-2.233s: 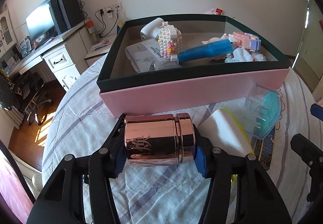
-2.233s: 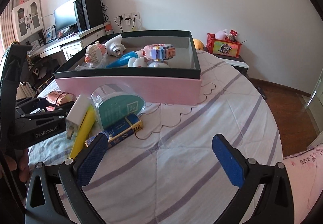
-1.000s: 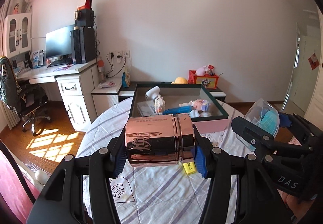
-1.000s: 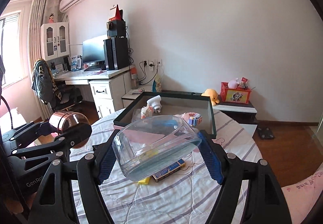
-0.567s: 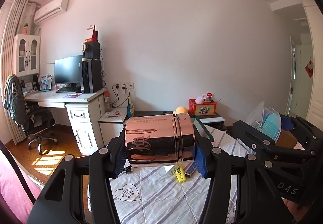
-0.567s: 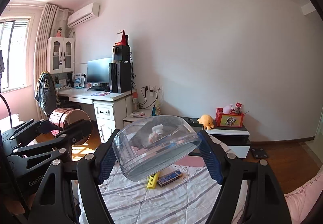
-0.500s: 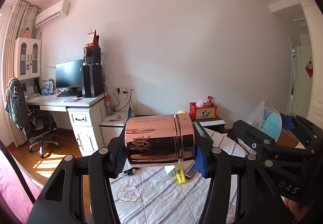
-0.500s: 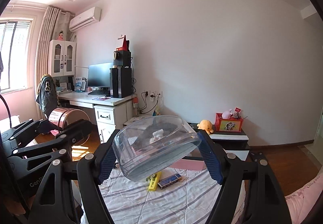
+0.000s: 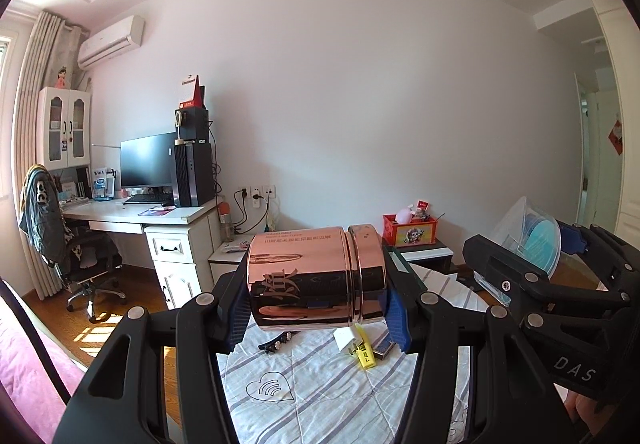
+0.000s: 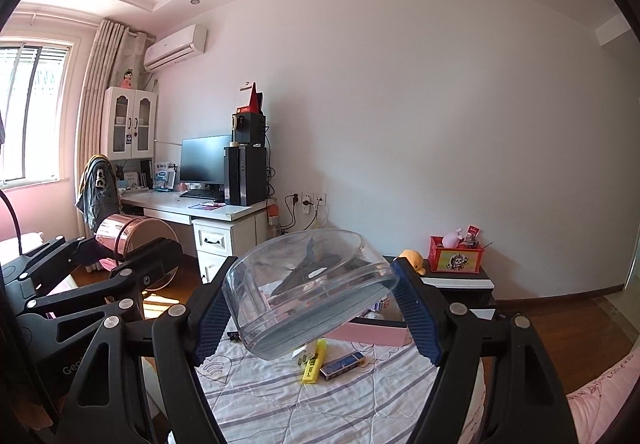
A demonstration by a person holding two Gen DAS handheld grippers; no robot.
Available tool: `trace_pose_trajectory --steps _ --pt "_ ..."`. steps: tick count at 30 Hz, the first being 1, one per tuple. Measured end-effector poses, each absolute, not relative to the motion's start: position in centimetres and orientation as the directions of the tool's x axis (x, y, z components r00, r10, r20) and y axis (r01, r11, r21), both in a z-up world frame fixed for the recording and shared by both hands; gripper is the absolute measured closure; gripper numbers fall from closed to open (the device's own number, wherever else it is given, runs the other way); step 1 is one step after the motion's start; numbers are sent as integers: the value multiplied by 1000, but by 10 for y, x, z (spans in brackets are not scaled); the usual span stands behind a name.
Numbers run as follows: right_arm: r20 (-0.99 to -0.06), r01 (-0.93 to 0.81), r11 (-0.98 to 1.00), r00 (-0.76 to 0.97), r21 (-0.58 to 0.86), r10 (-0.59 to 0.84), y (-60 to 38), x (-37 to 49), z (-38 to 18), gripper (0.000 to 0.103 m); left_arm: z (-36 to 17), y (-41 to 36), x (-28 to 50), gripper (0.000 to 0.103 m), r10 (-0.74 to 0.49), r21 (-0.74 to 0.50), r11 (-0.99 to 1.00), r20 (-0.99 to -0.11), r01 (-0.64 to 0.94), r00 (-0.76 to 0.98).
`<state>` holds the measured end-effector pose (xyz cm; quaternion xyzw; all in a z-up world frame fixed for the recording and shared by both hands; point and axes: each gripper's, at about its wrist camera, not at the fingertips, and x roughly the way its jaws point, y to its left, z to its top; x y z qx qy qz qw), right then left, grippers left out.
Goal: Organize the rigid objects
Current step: 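Lift the rose-gold canister with the left gripper while the right lifts the dome container, then carry the canister over the pink box with the left gripper while the right carries the dome container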
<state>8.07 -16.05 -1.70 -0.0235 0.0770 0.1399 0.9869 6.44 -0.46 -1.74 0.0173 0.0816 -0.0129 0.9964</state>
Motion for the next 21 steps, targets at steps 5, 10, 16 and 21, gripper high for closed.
trace_pose_trajectory --steps 5,10,16,21 --pt "-190 -284 959 942 -16 276 -163 99 -24 27 -26 -4 80 47 -28 26 999 -193 34 981" --pt "-239 -283 959 932 -8 273 -164 132 -37 27 -39 -7 117 47 -32 28 999 -251 40 967" --pt "-286 -275 961 922 -8 262 -168 192 -49 27 -54 -14 186 47 -43 39 997 -316 59 948" --pt "-333 -269 963 911 -30 245 -167 256 -62 27 -71 -22 265 47 -56 53 995 -395 83 917"
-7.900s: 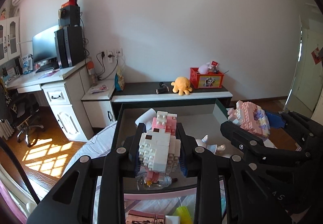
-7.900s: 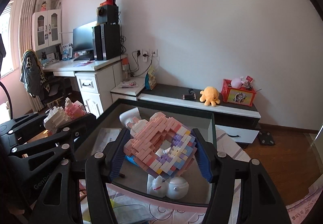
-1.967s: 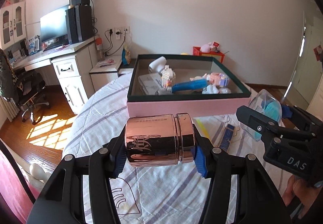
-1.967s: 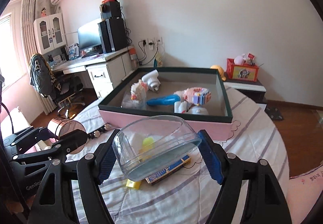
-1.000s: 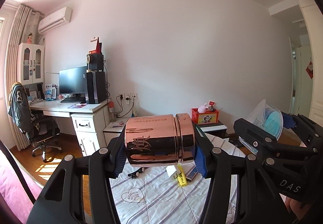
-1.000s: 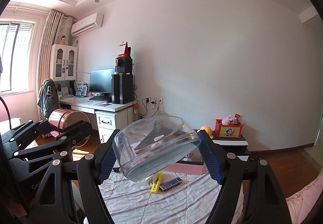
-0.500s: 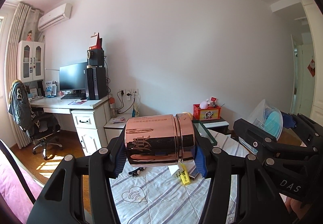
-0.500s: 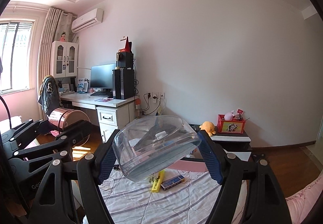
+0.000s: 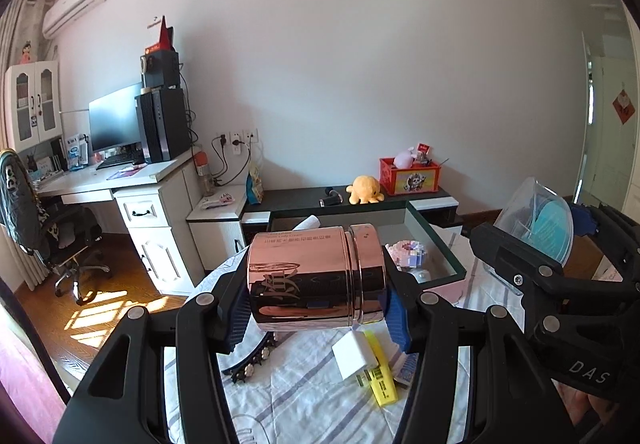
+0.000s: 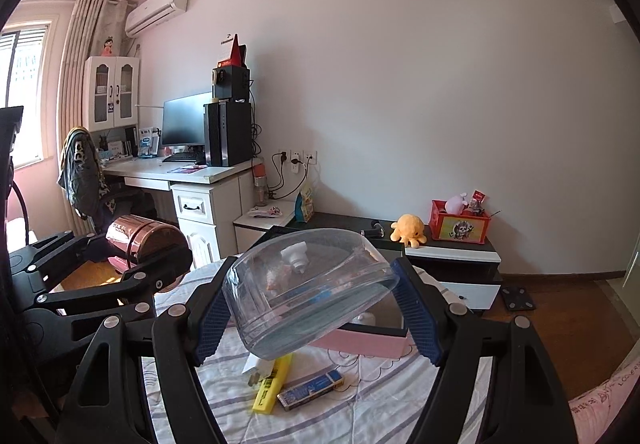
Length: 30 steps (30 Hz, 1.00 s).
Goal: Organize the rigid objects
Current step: 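Carry the canister over the pink box with the left gripper while the right carries the dome container, then lower both held items into the pink box and open both grippers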
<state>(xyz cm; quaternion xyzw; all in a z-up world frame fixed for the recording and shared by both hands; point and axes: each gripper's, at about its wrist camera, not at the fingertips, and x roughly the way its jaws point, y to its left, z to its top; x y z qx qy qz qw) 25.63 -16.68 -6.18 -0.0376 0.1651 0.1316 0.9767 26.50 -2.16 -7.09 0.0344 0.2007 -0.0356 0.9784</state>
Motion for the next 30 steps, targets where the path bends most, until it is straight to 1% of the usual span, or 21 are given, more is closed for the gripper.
trace_pose_trajectory --steps 5,13,17,21,23,24,26,28,30 --pt "-396 -273 962 885 -15 245 -165 329 -81 26 -92 -25 355 47 -69 40 994 -490 102 869" --pt "-546 -292 956 802 -2 244 -156 430 -129 26 -144 -21 464 47 -42 37 996 -641 86 766" --pt "-602 -294 956 764 -4 232 -154 458 -149 26 -154 -19 489 45 -31 39 996 -649 75 760" --pt "-623 -283 959 750 -2 220 -155 472 -159 26 -165 -18 506 45 -14 61 995 -672 74 740" --pt "-626 -274 962 750 0 213 -157 475 -161 25 -171 -16 511 41 -20 51 996 -677 74 736" --pt "-640 -271 962 739 5 211 -157 477 -163 23 -173 -15 512 38 -9 57 996 -680 65 734" --pt "-649 -266 964 732 8 207 -158 478 -166 22 -176 -17 511 35 16 77 996 -682 50 732" --pt "-652 -263 965 730 9 205 -160 481 -167 21 -176 -17 510 29 32 93 995 -685 43 728" --pt "-649 -255 967 733 19 206 -162 477 -165 19 -172 -13 504 19 35 86 996 -684 33 729"
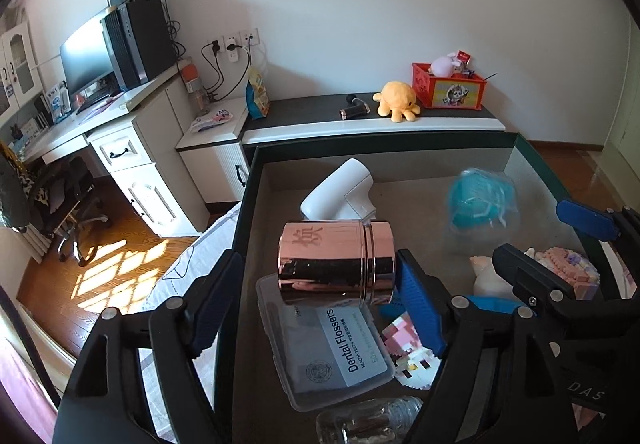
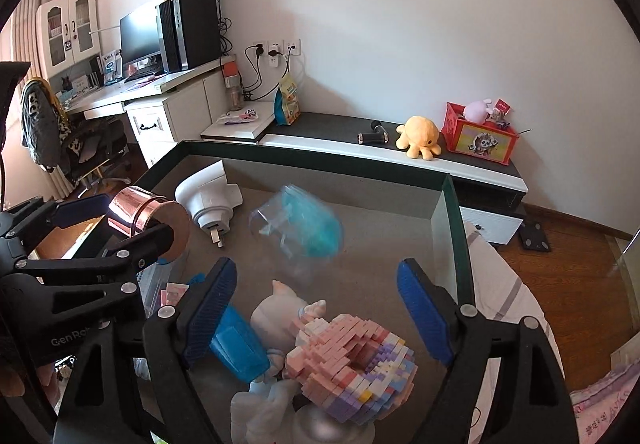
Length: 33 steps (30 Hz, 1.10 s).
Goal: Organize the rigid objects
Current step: 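Lower both held items into the pink box and open both grippers, then withdraw both grippers from the box back over the bed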
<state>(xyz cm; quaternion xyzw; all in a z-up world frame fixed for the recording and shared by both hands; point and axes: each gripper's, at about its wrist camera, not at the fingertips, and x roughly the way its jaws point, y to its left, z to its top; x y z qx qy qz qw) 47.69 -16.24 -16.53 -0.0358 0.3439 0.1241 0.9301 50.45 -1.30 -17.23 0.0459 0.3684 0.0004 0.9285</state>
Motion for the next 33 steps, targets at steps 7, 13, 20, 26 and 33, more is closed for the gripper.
trace_pose_trajectory --steps 7,13,20,26,33 --pt "-585 -258 965 777 38 231 -166 433 -131 0 -139 0 456 8 21 50 999 -618 12 786" --pt "-473 -282 959 840 38 266 -164 356 -88 0 -93 7 369 0 28 40 999 -471 -10 882" --pt "-353 -266 964 904 -19 242 -158 259 -53 0 -57 8 263 0 43 50 998 -324 -28 945" --pt "-285 -243 970 931 -18 228 -159 186 -42 0 -41 8 189 0 68 61 997 -247 -55 967" --pt "-228 -207 978 954 -19 198 -164 120 -31 0 -29 8 129 0 74 40 997 -198 -67 977"
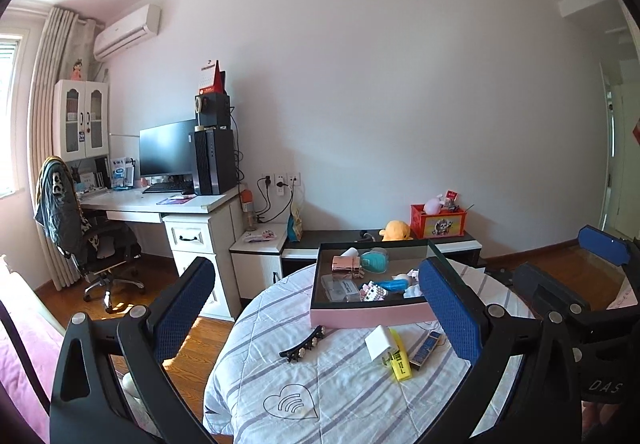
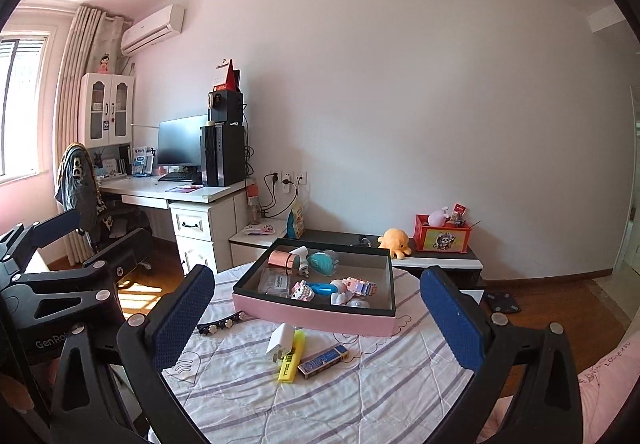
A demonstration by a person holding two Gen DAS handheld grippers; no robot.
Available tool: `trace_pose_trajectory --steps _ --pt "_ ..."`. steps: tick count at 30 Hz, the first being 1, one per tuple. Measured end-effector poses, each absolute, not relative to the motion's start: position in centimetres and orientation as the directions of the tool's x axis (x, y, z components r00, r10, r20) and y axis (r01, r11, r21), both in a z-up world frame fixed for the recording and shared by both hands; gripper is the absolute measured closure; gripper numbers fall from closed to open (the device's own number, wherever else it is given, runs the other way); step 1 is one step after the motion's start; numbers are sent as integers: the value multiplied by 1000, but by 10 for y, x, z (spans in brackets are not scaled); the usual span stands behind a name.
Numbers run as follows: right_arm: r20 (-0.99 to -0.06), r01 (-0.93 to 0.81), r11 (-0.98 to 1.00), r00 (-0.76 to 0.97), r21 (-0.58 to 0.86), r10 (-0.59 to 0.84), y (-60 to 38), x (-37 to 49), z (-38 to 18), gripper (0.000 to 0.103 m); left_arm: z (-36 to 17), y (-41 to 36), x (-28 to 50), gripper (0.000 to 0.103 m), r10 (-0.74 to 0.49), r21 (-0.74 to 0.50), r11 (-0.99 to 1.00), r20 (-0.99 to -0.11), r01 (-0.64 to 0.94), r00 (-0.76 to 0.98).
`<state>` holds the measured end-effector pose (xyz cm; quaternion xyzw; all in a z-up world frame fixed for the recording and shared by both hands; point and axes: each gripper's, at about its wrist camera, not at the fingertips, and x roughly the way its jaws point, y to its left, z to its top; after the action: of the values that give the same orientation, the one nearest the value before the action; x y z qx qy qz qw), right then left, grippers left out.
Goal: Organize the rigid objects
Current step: 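Withdraw both grippers from the box back over the bed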
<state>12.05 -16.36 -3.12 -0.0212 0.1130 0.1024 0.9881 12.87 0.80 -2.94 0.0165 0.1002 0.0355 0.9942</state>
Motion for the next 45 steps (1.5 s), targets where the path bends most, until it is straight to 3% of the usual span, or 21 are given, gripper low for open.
trace_pose_trajectory --steps 12,27,45 --pt "-193 -182 983 966 -31 173 -165 67 -22 0 -23 2 73 0 68 40 997 -161 -63 985" --pt "-190 -173 984 968 -33 164 -170 57 -20 0 -20 -2 65 0 73 50 997 -149 -67 986" --pt "-282 -172 985 946 -18 160 -174 93 -40 0 -42 -1 99 0 62 61 997 -249 -48 967"
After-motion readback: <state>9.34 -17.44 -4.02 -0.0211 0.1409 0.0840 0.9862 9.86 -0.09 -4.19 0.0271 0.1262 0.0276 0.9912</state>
